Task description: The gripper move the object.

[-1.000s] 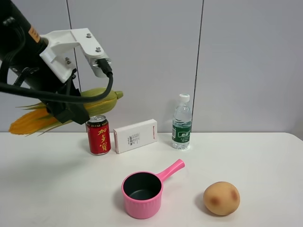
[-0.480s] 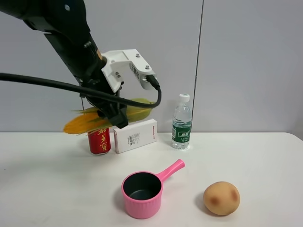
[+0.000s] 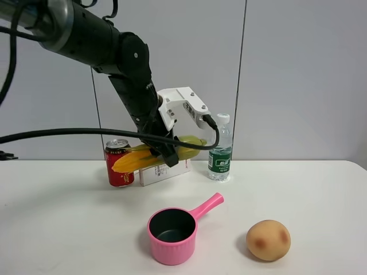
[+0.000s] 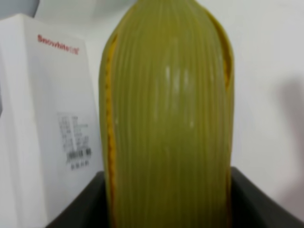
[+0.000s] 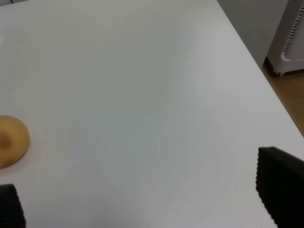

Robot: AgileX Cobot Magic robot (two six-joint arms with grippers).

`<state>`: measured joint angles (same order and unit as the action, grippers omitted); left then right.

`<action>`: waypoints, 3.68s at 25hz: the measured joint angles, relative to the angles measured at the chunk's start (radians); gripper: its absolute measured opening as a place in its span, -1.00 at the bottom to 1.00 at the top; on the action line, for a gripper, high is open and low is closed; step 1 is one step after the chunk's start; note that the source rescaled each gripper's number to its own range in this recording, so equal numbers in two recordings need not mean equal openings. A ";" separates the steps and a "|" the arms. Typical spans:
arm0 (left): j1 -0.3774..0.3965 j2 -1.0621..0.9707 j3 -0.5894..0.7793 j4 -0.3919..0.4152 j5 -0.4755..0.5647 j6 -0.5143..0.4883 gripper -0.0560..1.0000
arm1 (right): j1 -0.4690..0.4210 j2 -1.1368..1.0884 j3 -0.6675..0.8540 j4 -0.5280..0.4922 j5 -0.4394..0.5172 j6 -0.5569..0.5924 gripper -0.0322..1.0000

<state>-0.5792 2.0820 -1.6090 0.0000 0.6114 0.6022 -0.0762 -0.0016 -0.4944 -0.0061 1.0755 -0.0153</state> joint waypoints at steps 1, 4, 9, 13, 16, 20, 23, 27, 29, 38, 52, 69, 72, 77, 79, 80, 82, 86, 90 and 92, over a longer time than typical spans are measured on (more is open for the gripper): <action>0.000 0.017 -0.012 0.000 0.000 0.003 -0.82 | 0.000 0.000 0.000 0.000 0.000 0.000 1.00; 0.000 0.062 -0.045 -0.011 -0.001 0.008 -0.82 | 0.000 0.000 0.000 0.000 0.000 0.000 1.00; 0.000 0.129 -0.054 -0.043 -0.006 0.031 -0.82 | 0.000 0.000 0.000 0.000 0.000 0.000 1.00; 0.000 0.175 -0.054 -0.077 -0.043 0.064 -0.82 | 0.000 0.000 0.000 0.000 0.000 0.000 1.00; 0.000 0.197 -0.054 -0.081 -0.073 0.075 -0.82 | 0.000 0.000 0.000 0.000 0.000 0.000 1.00; 0.000 0.232 -0.054 -0.083 -0.122 0.081 -0.82 | 0.000 0.000 0.000 0.000 0.000 0.000 1.00; 0.000 0.247 -0.055 -0.083 -0.142 0.081 -0.82 | 0.000 0.000 0.000 0.000 0.000 0.000 1.00; 0.000 0.254 -0.055 -0.083 -0.161 0.081 -0.82 | 0.000 0.000 0.000 0.000 0.000 0.000 1.00; 0.000 0.255 -0.055 -0.083 -0.166 0.081 -0.82 | 0.000 0.000 0.000 0.000 0.000 0.000 1.00; 0.000 0.256 -0.055 -0.083 -0.167 0.082 -0.76 | 0.000 0.000 0.000 0.000 0.000 0.000 1.00; 0.000 0.256 -0.055 -0.083 -0.154 -0.002 0.98 | 0.000 0.000 0.000 0.000 0.000 0.000 1.00; 0.000 -0.002 -0.055 0.000 0.096 -0.064 0.98 | 0.000 0.000 0.000 0.000 0.000 0.000 1.00; 0.000 -0.059 -0.055 0.011 0.118 -0.093 0.98 | 0.000 0.000 0.000 0.000 0.000 0.000 1.00; 0.031 -0.127 -0.055 0.046 0.137 -0.136 0.98 | 0.000 0.000 0.000 0.000 0.000 0.000 1.00; 0.053 -0.146 -0.054 0.072 0.146 -0.148 0.98 | 0.000 0.000 0.000 0.000 0.000 0.000 1.00; 0.064 -0.156 -0.054 0.084 0.155 -0.157 0.98 | 0.000 0.000 0.000 0.000 0.000 0.000 1.00; 0.099 -0.180 -0.053 0.100 0.176 -0.178 0.98 | 0.000 0.000 0.000 0.000 0.000 0.000 1.00; 0.224 -0.259 -0.032 0.128 0.202 -0.225 0.98 | 0.000 0.000 0.000 0.000 0.000 0.000 1.00; 0.338 -0.347 0.048 0.133 0.187 -0.230 0.98 | 0.000 0.000 0.000 0.000 0.000 0.000 1.00; 0.397 -0.403 0.108 0.133 0.174 -0.233 0.98 | 0.000 0.000 0.000 0.000 0.000 0.000 1.00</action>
<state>-0.1817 1.6786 -1.5006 0.1327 0.7853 0.3697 -0.0762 -0.0016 -0.4944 -0.0061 1.0755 -0.0153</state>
